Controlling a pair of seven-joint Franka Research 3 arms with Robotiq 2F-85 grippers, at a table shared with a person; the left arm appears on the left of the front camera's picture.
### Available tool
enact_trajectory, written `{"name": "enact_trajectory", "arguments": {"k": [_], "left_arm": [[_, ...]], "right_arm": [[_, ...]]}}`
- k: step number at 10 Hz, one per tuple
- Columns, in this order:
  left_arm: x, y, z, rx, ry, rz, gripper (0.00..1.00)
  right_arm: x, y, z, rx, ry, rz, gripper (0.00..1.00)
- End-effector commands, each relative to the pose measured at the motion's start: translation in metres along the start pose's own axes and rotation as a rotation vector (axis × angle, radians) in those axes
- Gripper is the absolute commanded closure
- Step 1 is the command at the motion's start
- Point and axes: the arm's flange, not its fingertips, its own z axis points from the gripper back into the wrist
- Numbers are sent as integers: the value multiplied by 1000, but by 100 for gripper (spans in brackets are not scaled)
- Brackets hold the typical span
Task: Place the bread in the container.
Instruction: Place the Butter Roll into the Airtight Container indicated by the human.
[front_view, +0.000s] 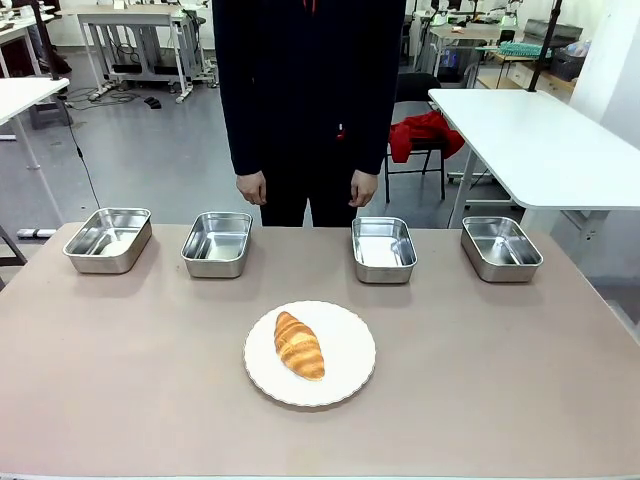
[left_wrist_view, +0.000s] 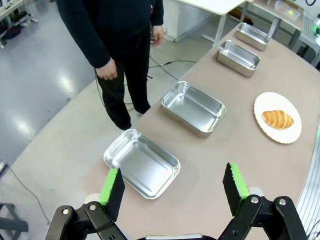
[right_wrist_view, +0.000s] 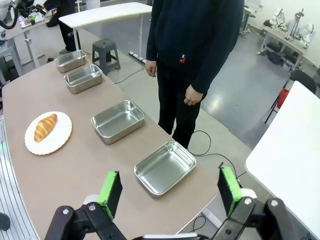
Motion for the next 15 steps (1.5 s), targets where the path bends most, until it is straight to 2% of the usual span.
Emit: {"name": "enact_trajectory", "arguments": {"k": [1, 5, 10, 15], "left_arm": [[0, -2, 0, -10, -32, -21, 0], [-3, 0, -3, -25, -32, -8, 0], [-10, 2, -7, -52, -3, -44, 0], [-13, 0, -10, -61, 1, -21, 0]], "right_arm": [[3, -1, -3, 7, -23, 28, 0], [2, -4, -2, -7, -19, 2, 0], [-22, -17, 24, -33, -4, -38, 0], [-13, -14, 14, -11, -13, -16, 0]]}}
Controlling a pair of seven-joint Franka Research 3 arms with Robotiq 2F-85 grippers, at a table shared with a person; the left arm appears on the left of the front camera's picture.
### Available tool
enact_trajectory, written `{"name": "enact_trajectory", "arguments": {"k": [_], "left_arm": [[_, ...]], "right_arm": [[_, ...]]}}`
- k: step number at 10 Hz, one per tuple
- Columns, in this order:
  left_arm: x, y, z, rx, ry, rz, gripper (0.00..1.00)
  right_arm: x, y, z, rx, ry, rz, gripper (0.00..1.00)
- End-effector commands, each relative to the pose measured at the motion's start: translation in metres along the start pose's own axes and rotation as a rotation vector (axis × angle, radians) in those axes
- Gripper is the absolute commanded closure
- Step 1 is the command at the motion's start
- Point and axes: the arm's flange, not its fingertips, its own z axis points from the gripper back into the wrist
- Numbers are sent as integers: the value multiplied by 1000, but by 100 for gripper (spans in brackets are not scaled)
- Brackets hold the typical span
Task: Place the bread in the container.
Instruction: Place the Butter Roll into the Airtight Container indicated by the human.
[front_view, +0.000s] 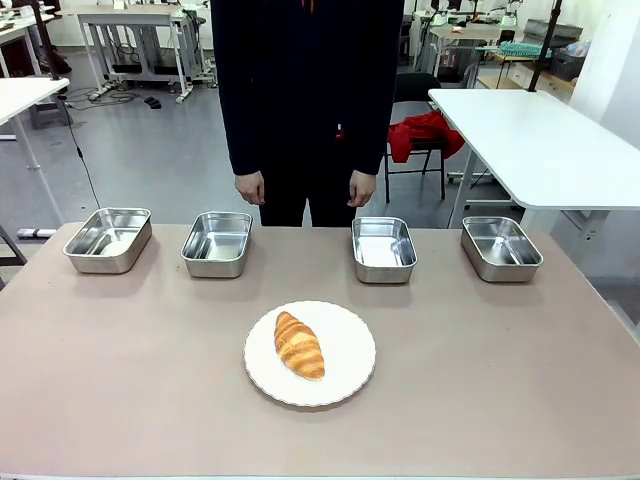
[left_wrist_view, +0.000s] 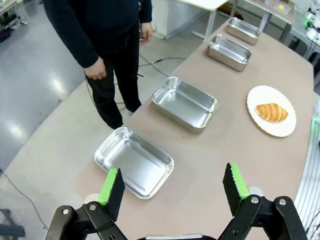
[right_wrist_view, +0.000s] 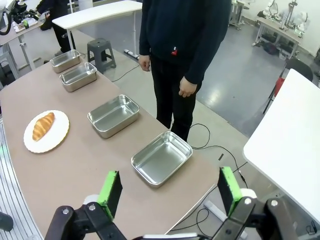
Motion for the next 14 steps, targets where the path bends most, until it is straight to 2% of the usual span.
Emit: {"name": "enact_trajectory", "arguments": {"k": [1, 4, 5, 6, 14], "left_arm": [[-3, -2, 0, -5, -13, -5, 0], [-4, -3, -1, -8, -20, 7, 0], [-2, -4, 0, 10, -13, 67, 0], [-2, 0, 1, 2, 0, 5, 0], [-2, 0, 1, 2, 0, 5, 0]], "right_arm": [[5, -1, -4, 11, -33, 37, 0], [8, -1, -6, 6, -34, 35, 0], [9, -1, -6, 9, -25, 36, 0], [6, 2, -6, 10, -7, 10, 0], [6, 2, -6, 10, -7, 10, 0]]}}
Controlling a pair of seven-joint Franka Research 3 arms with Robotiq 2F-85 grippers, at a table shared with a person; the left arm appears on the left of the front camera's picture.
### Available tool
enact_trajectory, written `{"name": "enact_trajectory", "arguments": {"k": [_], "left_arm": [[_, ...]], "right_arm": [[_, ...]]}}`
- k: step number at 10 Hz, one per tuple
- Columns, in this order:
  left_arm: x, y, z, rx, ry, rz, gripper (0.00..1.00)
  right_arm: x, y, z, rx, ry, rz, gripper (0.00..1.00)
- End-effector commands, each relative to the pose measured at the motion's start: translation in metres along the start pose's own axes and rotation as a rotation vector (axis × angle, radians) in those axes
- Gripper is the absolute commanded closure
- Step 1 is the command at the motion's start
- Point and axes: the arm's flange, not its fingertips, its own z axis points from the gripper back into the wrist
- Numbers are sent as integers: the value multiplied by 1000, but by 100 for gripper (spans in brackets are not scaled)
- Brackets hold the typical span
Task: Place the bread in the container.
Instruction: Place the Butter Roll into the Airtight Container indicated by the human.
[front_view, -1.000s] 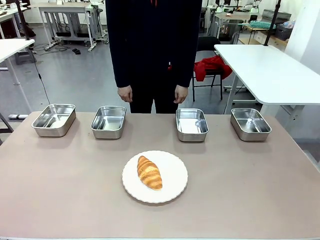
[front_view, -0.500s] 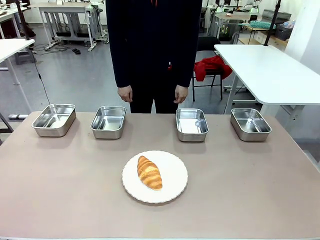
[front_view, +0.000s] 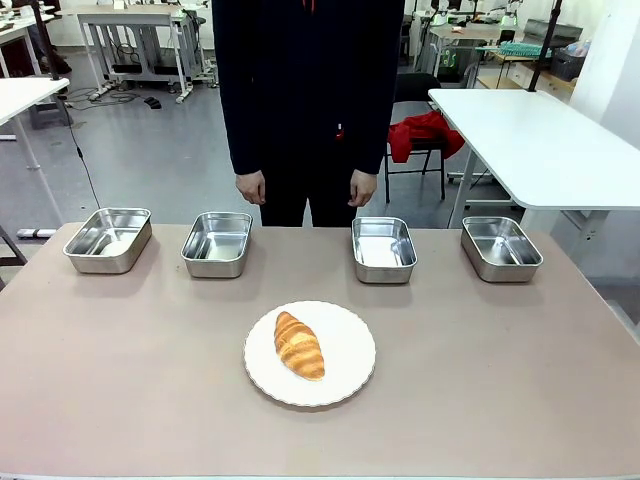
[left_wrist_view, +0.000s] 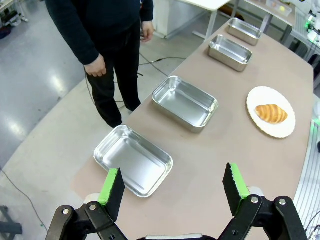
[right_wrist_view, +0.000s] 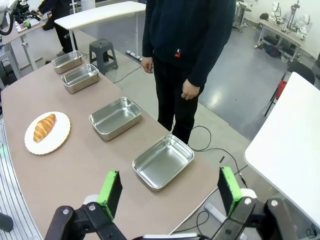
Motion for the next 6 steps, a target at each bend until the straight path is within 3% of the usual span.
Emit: {"name": "enact_trajectory", "arguments": {"k": [1, 6], "left_arm": [[0, 0, 0, -1, -2, -13, 0], [0, 0, 0, -1, -2, -13, 0]], "right_arm": [[1, 1, -1, 2, -1, 3, 0], [1, 1, -1, 2, -1, 3, 0]]}}
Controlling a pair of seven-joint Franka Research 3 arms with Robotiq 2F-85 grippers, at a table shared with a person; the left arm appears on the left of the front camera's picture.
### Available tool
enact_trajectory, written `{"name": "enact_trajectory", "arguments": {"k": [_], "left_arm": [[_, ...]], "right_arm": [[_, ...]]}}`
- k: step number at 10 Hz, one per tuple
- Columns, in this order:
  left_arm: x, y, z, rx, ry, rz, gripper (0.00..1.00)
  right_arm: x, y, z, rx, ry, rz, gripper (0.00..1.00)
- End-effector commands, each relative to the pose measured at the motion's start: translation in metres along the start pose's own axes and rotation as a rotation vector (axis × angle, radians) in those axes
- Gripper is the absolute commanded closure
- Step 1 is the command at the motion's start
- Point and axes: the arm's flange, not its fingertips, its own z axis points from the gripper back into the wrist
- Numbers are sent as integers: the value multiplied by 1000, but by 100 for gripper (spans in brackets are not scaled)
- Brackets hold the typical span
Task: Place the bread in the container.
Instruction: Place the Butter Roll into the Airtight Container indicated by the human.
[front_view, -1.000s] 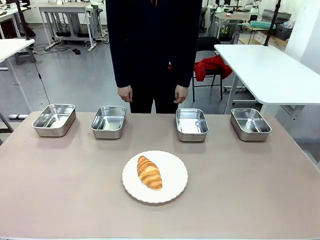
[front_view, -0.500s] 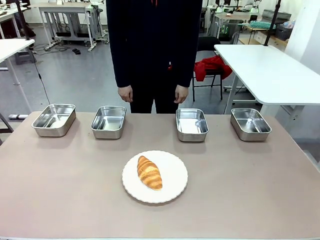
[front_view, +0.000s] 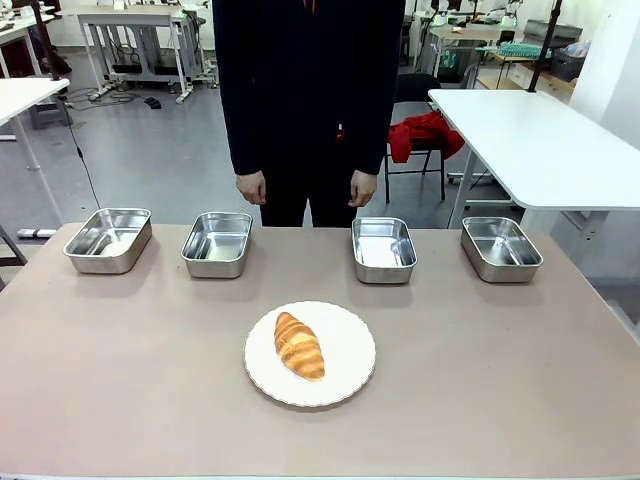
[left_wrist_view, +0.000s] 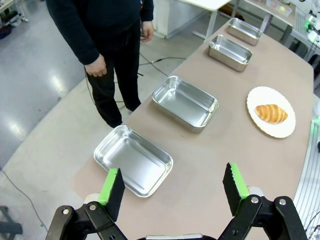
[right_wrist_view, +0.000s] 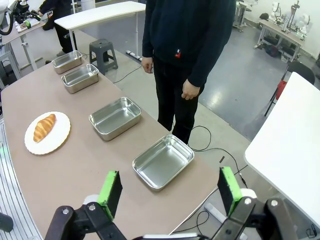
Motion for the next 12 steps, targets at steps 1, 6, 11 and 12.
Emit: {"name": "enact_trajectory", "arguments": {"k": [1, 6, 11, 12], "left_arm": [[0, 0, 0, -1, -2, -13, 0], [0, 0, 0, -1, -2, -13, 0], [0, 0, 0, -1, -2, -13, 0], [0, 0, 0, -1, -2, -13, 0]], "right_arm": [[1, 1, -1, 2, -1, 3, 0], [1, 1, -1, 2, -1, 3, 0], [1, 1, -1, 2, -1, 3, 0], [1, 1, -1, 2, -1, 3, 0]]}}
